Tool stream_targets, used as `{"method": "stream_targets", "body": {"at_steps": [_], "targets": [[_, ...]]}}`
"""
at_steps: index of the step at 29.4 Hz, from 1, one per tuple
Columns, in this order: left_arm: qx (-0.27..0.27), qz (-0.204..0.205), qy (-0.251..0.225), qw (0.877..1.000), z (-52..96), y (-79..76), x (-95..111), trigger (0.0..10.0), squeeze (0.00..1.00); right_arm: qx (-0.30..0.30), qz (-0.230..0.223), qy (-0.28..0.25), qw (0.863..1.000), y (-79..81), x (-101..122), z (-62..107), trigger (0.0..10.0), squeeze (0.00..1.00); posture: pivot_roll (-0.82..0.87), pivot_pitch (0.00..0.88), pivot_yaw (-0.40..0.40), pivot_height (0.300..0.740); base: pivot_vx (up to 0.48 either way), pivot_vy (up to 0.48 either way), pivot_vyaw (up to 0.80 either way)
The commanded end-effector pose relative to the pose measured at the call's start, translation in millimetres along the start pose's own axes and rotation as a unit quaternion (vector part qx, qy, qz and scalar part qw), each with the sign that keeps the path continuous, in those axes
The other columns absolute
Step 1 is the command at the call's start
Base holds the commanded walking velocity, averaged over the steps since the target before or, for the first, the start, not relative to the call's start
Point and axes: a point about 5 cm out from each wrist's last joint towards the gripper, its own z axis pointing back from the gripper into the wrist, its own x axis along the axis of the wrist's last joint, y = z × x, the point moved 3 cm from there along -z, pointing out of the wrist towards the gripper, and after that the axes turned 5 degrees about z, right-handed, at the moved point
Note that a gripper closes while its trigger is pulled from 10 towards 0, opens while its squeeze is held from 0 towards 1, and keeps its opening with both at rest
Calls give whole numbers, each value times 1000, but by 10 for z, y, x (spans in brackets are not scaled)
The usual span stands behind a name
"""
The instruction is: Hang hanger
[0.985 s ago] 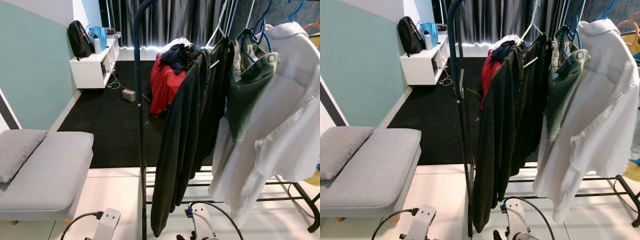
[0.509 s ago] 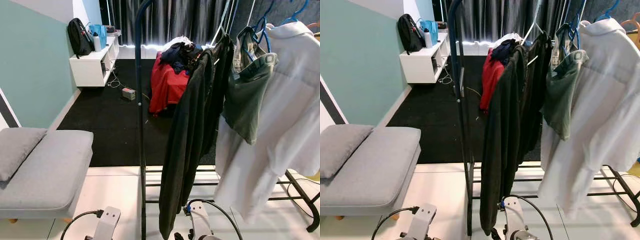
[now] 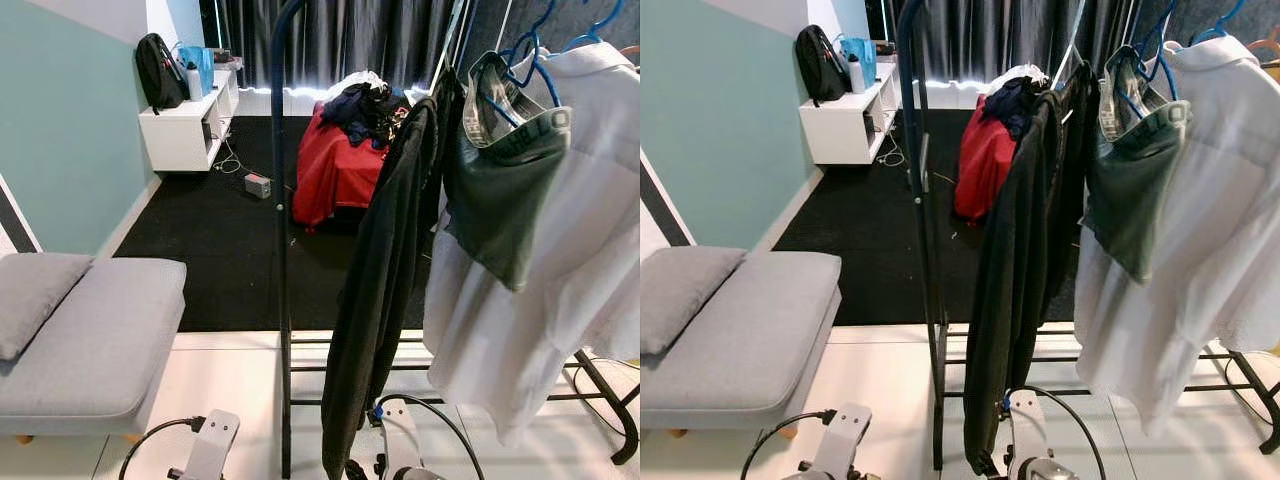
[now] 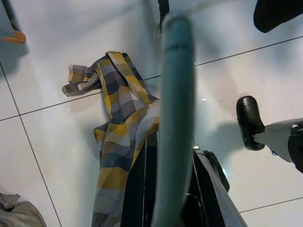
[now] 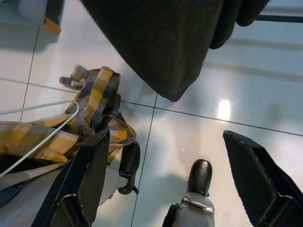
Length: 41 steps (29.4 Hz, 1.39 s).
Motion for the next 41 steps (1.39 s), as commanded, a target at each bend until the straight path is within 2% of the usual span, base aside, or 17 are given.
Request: {"method": "stream_targets", "body": {"at_steps": [1, 12, 24, 31, 41], "targets": [[6, 1, 10, 1000, 7, 71, -47, 10000, 0, 9, 3, 18, 1000, 53, -55, -10, 10000, 0, 94, 123, -16, 740, 0, 0, 0], [7, -3, 13, 1000, 11, 94, -71, 10000, 0, 0, 29, 26, 999, 61, -95, -15, 10000, 0, 97, 110, -8, 740, 0, 0, 0], [4, -2, 12, 1000, 14, 102, -73, 10000, 0, 6, 22, 16, 1000, 89, -71, -20, 10000, 0, 95, 114, -8, 740, 0, 0, 0], [2, -1, 13, 1000, 15, 91, -82, 10000, 0, 9, 36, 22, 999, 97, -87, -20, 10000, 0, 91, 116, -7, 740, 0, 0, 0], [20, 12, 11, 1000, 20, 137, -85, 10000, 0, 7, 23, 23, 999, 88, -105, -17, 10000, 0, 90, 117, -9, 740, 0, 0, 0]]}}
